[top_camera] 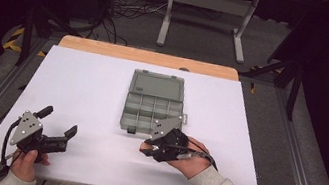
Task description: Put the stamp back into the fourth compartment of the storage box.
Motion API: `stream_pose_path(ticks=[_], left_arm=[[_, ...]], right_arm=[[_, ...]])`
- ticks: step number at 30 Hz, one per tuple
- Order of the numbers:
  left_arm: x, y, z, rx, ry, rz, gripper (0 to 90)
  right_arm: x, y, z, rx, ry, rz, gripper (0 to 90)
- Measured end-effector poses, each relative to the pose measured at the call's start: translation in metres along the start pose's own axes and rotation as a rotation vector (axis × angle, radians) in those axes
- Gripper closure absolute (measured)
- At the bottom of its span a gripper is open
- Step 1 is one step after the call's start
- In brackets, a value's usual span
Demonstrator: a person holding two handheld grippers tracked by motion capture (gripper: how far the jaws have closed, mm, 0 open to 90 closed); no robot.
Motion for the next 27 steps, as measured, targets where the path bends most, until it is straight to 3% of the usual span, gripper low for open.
stream_pose_path(ticks=[15,27], left_arm=[[0.000,0.000,0.000,0.001,0.000,-0.001,0.1],[0.000,0.000,0.000,0.002,-0.001,-0.002,0.1]], right_arm=[[0.015,-0.009,0.002,0.018,0.042,-0.058,66.4],[0.042,-0.016,-0.001,-0.024,0.086,-0.123,66.3]])
Point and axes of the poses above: each handheld gripper's, and its own axes: y roughly forward along the jaws, z roughly out of its top, x roughly to its right, the point moved 7 cm from there along y, roughly forward along the jaws, and after that the axes turned 12 degrees about -y, right-handed, at the moved point
